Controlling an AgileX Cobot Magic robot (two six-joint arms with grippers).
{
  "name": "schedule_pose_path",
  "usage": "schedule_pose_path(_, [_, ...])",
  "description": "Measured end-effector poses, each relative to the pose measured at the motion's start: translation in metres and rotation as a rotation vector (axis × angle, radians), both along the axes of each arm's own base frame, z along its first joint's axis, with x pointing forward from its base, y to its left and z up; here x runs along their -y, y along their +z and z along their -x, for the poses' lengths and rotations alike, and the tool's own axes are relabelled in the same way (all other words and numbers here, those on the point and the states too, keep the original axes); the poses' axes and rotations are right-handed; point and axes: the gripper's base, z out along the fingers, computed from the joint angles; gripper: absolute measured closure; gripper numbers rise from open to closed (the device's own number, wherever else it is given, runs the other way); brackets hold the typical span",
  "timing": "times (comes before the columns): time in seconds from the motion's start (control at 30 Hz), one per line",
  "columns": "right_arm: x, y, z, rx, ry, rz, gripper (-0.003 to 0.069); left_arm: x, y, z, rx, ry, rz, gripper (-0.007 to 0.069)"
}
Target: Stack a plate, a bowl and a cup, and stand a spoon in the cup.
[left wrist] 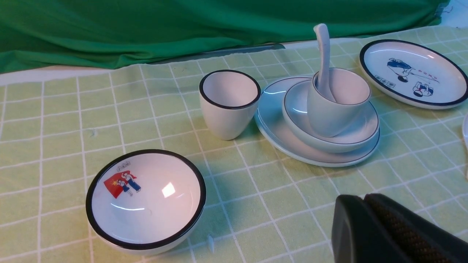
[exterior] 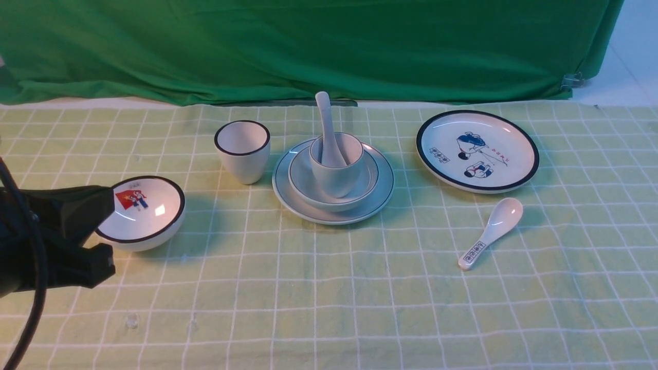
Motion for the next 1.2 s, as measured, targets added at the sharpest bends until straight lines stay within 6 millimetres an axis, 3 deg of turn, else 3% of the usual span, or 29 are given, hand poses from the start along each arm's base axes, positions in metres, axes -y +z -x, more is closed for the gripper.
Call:
schedule_pose_path(0.83, [0.000,-0.003,0.000,-0.030,0.000,-0.025,0.0603,0.000,0.001,0.000,0.022,0.001,0.006,0.0610])
schedule_pose_path(1.13, [0.000,-0.003,0.000,-0.031,0.000,-0.026,0.0586,-0.011,-0.018,0.040,0.297,0.006,0.080,0.0610])
schedule_pose_path(1.2, [0.000,-0.003,0.000,-0.031,0.000,-0.026,0.0575,-0.017,-0.040,0.059,0.398,0.007,0.086,0.0610])
